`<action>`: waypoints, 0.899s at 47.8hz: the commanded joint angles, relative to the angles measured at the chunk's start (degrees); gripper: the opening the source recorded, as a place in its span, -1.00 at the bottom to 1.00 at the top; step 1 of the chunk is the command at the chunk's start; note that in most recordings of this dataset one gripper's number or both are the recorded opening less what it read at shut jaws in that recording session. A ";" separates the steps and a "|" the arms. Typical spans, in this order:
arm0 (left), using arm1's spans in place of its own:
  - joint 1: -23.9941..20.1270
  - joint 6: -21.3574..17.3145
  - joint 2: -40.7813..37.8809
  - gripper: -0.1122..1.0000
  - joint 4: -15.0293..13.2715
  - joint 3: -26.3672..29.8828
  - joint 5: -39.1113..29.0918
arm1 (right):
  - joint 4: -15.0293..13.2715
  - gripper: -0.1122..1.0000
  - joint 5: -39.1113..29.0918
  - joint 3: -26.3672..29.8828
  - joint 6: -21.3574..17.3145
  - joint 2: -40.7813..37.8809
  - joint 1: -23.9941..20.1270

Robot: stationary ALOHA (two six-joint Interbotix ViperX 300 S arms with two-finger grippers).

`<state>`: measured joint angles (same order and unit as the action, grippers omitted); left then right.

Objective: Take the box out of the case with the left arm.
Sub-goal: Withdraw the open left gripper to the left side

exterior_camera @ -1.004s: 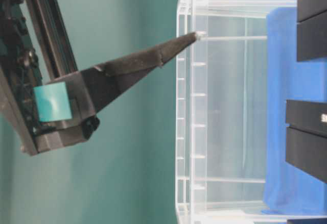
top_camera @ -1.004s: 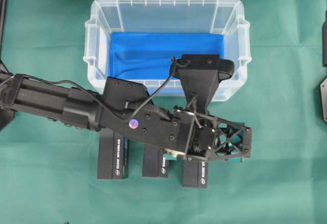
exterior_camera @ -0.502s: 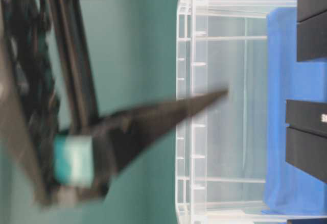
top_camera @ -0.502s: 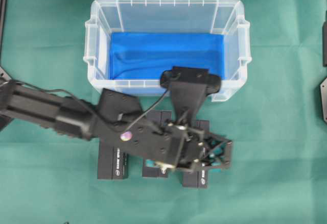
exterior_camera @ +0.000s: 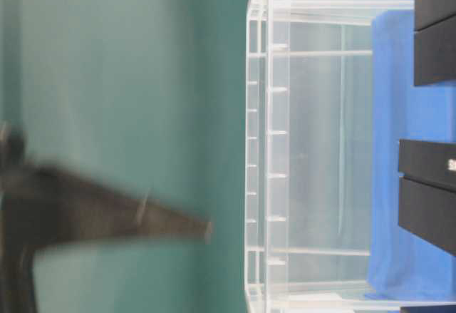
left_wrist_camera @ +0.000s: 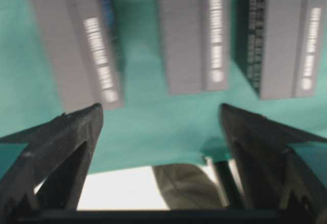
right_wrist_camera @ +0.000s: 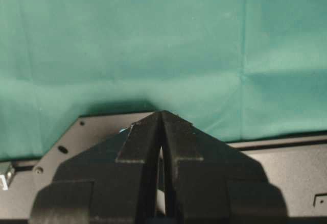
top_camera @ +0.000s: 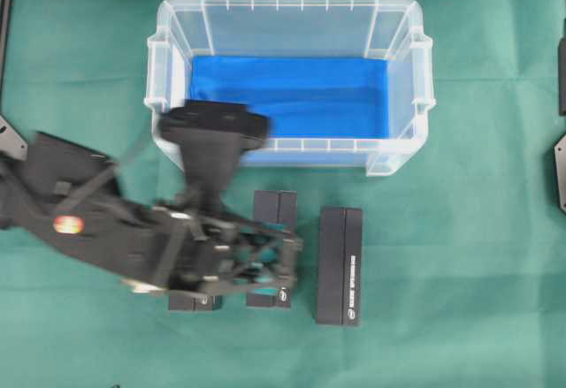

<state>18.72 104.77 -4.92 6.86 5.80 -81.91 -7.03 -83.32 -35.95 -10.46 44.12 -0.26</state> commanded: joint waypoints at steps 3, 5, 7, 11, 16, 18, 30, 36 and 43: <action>2.29 3.78 7.82 0.84 0.09 -5.80 0.09 | 0.09 -0.75 -0.09 0.88 0.00 -0.09 -0.09; 3.25 5.71 10.11 0.83 0.09 -8.35 0.18 | 0.09 -0.75 -0.09 0.88 0.00 -0.09 0.00; 3.96 7.21 11.69 0.82 0.09 -10.28 0.26 | 0.09 -0.75 -0.09 0.88 0.00 -0.09 -0.09; 5.36 9.58 14.41 0.81 0.09 -13.80 0.79 | 0.09 -0.75 -0.09 0.79 0.00 -0.18 -0.09; 6.50 11.07 16.79 0.81 0.09 -16.96 1.41 | 0.09 -0.75 -0.09 0.88 0.00 -0.18 0.00; 6.94 11.25 17.58 0.81 0.09 -18.02 1.67 | 0.09 -0.75 -0.09 0.88 0.00 -0.09 -0.09; 7.29 11.34 20.30 0.81 0.00 -21.09 2.02 | 0.09 -0.75 -0.18 0.88 0.09 -0.09 0.00; 7.29 11.25 20.57 0.81 0.00 -21.45 2.37 | 0.09 -0.75 -0.18 0.88 0.09 -0.09 -0.09; 7.29 11.16 20.65 0.81 0.00 -21.53 2.37 | 0.09 -0.75 -0.18 0.88 0.18 -0.09 0.00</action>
<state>25.84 116.02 14.41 6.77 -16.26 -79.72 -7.03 -83.50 -36.04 -10.37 44.12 -0.26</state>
